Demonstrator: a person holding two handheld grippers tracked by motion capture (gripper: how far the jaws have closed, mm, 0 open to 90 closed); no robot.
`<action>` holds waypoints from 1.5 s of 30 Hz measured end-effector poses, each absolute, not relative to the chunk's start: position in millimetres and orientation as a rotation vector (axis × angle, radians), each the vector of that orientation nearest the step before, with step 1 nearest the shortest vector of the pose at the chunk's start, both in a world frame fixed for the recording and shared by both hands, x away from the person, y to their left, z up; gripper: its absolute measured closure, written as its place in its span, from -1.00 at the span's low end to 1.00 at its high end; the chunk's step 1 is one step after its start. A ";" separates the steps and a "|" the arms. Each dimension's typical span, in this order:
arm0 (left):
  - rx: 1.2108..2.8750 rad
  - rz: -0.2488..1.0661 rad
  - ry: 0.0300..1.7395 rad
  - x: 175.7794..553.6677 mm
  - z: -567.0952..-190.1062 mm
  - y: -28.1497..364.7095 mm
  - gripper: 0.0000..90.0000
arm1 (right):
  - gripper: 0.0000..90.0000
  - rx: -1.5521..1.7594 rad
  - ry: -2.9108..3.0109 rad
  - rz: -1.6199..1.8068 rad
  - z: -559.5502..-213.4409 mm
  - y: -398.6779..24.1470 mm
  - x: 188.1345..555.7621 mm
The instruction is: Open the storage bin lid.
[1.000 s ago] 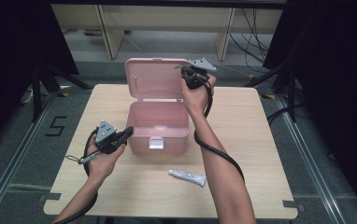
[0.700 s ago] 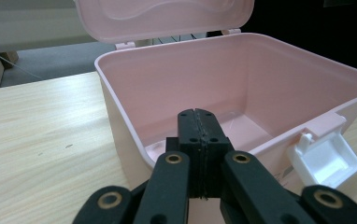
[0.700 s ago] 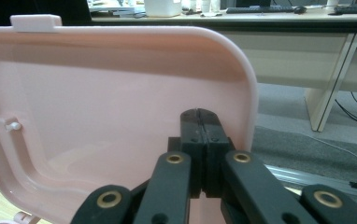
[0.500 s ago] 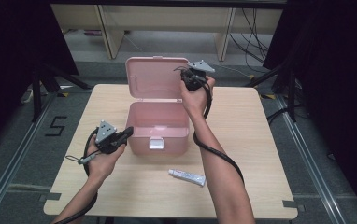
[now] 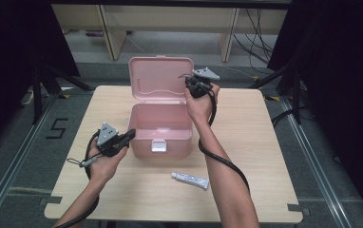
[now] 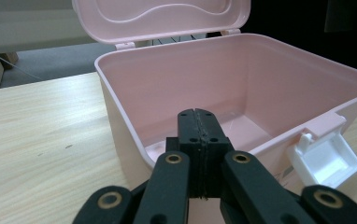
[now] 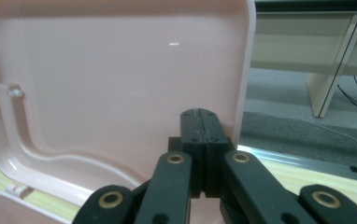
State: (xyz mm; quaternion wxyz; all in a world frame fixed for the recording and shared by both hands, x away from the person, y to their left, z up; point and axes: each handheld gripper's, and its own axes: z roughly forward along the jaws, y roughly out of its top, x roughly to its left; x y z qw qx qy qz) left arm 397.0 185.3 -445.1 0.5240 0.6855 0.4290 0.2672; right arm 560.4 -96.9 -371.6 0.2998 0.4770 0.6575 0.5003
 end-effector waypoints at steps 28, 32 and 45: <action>1.637 0.642 1.026 396.8 -445.7 185.3 0.99 | 0.98 1.287 1.835 1.287 -398.7 -116.8 536.1; 1.637 0.641 1.024 397.1 -445.9 185.4 0.99 | 0.98 1.290 1.836 1.287 -399.2 -120.7 529.7; 1.641 0.645 1.024 399.8 -446.4 184.5 0.99 | 0.97 1.280 1.859 1.268 -402.8 -130.3 515.5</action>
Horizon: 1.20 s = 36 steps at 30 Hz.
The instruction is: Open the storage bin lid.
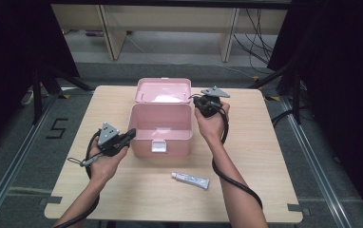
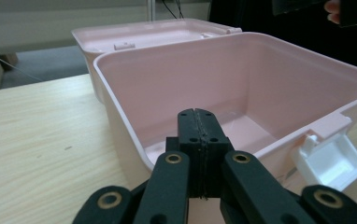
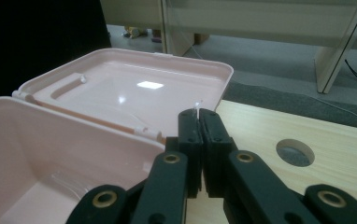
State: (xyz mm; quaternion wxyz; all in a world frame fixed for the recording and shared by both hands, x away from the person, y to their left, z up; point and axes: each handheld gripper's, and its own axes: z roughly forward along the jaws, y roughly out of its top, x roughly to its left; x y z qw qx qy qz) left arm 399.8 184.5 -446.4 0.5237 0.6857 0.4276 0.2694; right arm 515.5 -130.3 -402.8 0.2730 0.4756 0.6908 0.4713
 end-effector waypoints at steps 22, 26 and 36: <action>1.650 0.645 1.032 401.4 -444.9 182.7 0.90 | 0.75 1.263 2.036 1.193 -411.1 -162.6 469.5; 1.656 0.648 1.033 401.7 -444.0 183.3 0.84 | 0.70 1.264 2.062 1.172 -415.3 -167.0 459.4; 1.653 0.649 1.032 402.2 -442.9 182.3 0.64 | 0.60 1.260 2.151 1.138 -431.7 -180.8 440.2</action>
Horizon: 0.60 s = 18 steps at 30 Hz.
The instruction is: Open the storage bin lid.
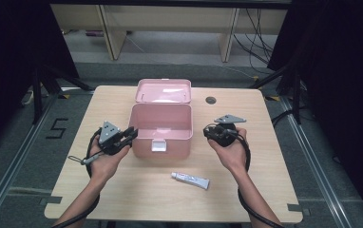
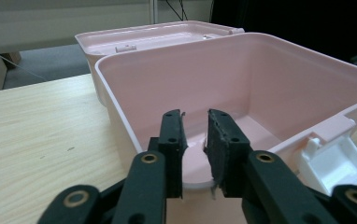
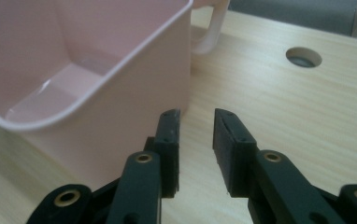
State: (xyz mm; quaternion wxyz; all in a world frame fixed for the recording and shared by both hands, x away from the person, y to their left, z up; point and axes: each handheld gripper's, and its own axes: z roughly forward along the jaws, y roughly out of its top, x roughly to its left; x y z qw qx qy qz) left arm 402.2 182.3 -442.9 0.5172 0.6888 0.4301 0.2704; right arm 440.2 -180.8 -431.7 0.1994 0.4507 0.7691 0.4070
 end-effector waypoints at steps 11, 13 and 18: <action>1.621 0.657 1.027 401.0 -435.4 186.5 0.46 | 0.53 1.285 2.265 1.062 -441.7 -183.6 424.6; 1.611 0.660 1.024 400.2 -432.6 187.7 0.41 | 0.50 1.219 2.308 1.059 -444.2 -184.8 423.6; 1.606 0.668 1.014 397.5 -425.9 192.6 0.29 | 0.46 1.152 2.422 1.034 -449.1 -185.7 416.1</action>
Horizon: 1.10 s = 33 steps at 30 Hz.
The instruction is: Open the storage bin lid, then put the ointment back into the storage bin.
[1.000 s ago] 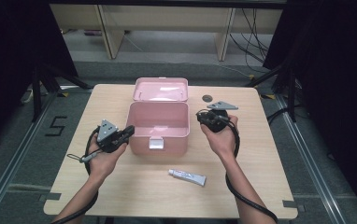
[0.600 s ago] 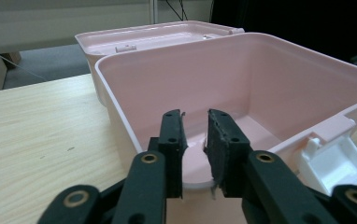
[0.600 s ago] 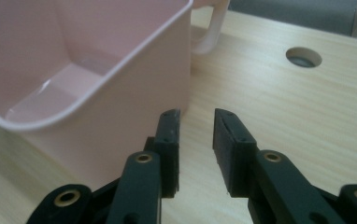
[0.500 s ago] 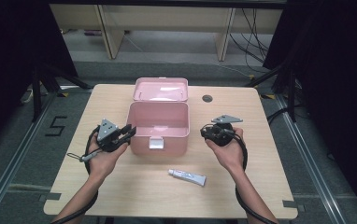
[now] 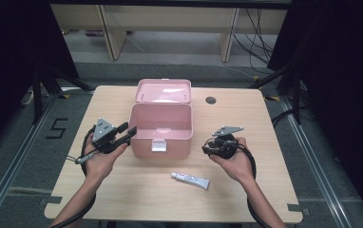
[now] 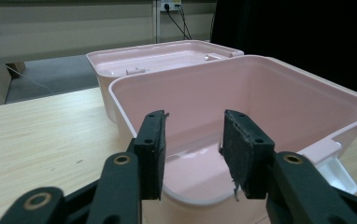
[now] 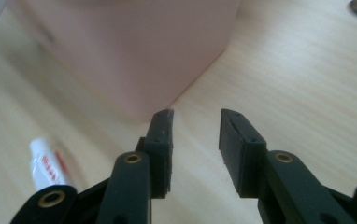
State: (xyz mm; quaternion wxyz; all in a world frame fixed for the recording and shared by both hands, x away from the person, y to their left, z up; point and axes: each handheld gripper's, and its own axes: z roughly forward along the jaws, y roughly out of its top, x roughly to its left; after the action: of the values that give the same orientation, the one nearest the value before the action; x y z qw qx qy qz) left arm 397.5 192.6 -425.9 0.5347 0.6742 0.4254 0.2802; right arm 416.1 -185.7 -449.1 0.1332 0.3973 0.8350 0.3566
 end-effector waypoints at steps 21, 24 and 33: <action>1.598 0.627 1.031 395.8 -420.8 201.3 0.11 | 0.35 0.994 2.671 0.931 -451.3 -183.6 400.9; 1.598 0.628 1.034 396.5 -420.7 201.8 0.11 | 0.35 0.975 2.704 0.906 -451.3 -181.1 401.7; 1.610 0.617 1.035 394.3 -420.5 203.8 0.10 | 0.37 0.892 2.799 0.782 -450.4 -173.7 404.5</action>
State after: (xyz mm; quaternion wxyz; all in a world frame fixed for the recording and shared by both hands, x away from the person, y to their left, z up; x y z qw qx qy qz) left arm 394.3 203.8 -420.5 0.5356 0.6762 0.4345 0.2591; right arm 404.5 -173.7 -450.4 0.0506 0.2931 0.9195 0.2569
